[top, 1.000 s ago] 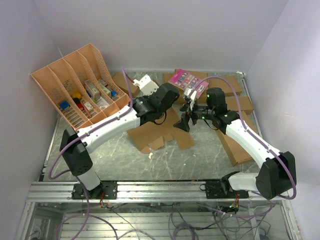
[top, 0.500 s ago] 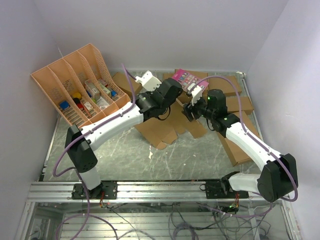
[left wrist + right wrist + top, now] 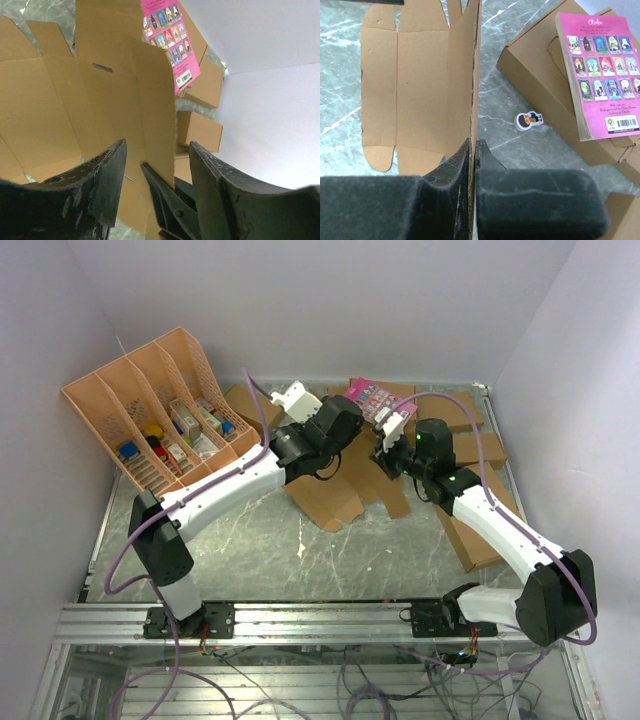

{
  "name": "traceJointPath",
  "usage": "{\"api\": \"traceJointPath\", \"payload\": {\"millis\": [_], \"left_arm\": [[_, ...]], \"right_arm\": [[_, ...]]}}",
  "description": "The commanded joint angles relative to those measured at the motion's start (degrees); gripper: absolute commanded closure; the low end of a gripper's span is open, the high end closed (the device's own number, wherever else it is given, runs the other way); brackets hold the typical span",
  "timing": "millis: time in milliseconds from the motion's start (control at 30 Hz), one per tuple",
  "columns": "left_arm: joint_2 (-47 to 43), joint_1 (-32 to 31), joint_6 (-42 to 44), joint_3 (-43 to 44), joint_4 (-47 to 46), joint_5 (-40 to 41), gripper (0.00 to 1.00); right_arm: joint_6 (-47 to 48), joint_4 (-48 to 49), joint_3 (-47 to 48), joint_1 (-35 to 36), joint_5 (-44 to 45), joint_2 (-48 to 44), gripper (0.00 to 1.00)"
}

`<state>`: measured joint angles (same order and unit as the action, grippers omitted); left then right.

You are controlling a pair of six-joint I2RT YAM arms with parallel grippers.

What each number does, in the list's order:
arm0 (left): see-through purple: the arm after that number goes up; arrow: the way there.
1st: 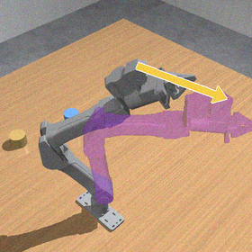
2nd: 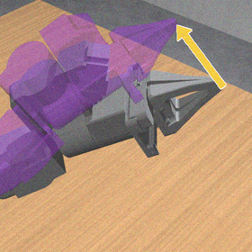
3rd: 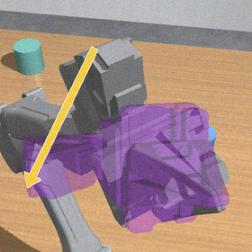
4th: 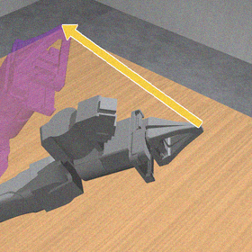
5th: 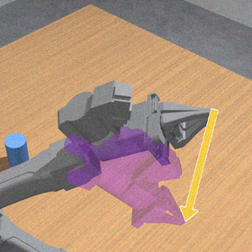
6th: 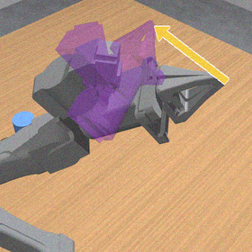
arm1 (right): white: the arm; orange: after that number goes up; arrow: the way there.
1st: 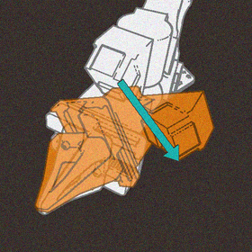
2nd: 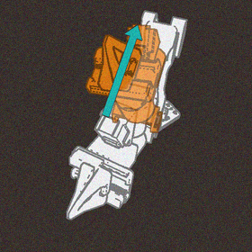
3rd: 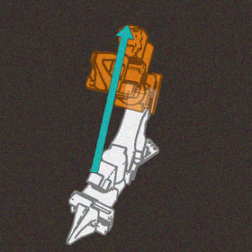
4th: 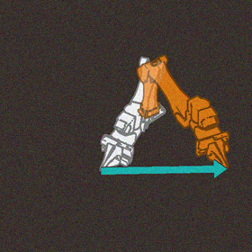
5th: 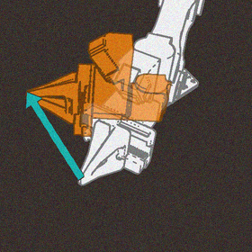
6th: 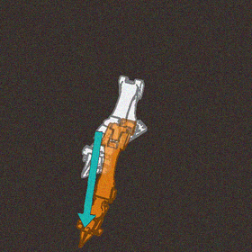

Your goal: Fold the paper box

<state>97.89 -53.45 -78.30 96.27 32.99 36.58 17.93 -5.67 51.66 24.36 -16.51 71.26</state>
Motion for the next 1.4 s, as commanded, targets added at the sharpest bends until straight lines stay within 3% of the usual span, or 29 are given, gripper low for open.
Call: {"api": "traceJointPath", "payload": {"millis": [0,100,300,433,533,600,667,833,1000,1167,1300,1367], "left_arm": [[-4.10,0.23,2.60,-3.99,-4.70,-1.97,0.32],[-9.29,0.20,8.25,-10.25,-11.73,-3.37,0.24],[-28.05,0.35,35.94,-35.36,-44.78,-16.45,0.15],[-37.98,2.52,46.33,-49.15,-47.35,-24.63,0.15],[-42.76,12.53,42.98,-58.37,-49.74,-37.69,0.16],[-44.99,21.59,36.28,-66.54,-60.10,-51.10,0.15],[-46.03,28.66,32.63,-72.49,-70.97,-57.24,0.14],[-45.95,33.61,34.04,-76.41,-80.58,-61.11,0.01],[-42.98,34.72,37.48,-76.15,-88.93,-61.97,0.05],[-36.65,35.06,36.55,-77.36,-104.67,-63.37,0.05],[-32.45,35.46,34.04,-81.05,-120.04,-61.84,0.05],[-30.14,35.63,32.66,-80.30,-122.45,-63.26,0.05]], "right_arm": [[-1.36,-0.53,0.15,-2.88,-6.98,-1.13,1.00],[-3.08,-0.92,0.32,-6.53,-13.85,-0.96,1.00],[-8.85,-0.32,1.42,-17.18,-30.11,-0.23,1.00],[-10.63,-2.51,5.21,-21.91,-38.29,1.23,1.00],[-10.75,-6.46,11.09,-24.24,-43.65,2.82,1.00],[-10.95,-9.08,14.66,-25.18,-46.52,3.53,1.00],[-11.87,-10.73,17.66,-25.80,-49.00,4.10,1.00],[-14.88,-13.55,25.24,-26.62,-53.78,4.87,1.00],[-20.47,-11.84,29.90,-26.79,-57.74,4.72,1.00],[-32.41,-0.65,31.21,-26.82,-62.71,4.67,1.00],[-53.52,19.80,28.96,-26.82,-64.97,5.05,1.00],[-62.50,30.13,27.99,-26.82,-65.45,5.45,1.00]]}}
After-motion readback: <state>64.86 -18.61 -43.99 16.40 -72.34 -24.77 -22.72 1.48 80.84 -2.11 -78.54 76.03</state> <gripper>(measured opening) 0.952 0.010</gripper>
